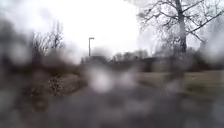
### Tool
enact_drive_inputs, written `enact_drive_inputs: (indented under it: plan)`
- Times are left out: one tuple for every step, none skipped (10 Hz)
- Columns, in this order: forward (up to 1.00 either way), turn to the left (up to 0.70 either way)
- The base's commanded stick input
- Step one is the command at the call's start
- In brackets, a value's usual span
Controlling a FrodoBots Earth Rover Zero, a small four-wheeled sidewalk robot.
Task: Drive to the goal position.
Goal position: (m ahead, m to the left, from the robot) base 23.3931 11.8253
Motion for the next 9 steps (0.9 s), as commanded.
enact_drive_inputs:
  plan:
    - [1.0, 0.0]
    - [1.0, 0.0]
    - [1.0, 0.0]
    - [1.0, 0.0]
    - [1.0, 0.0]
    - [1.0, 0.0]
    - [1.0, 0.0]
    - [1.0, 0.0]
    - [1.0, 0.0]
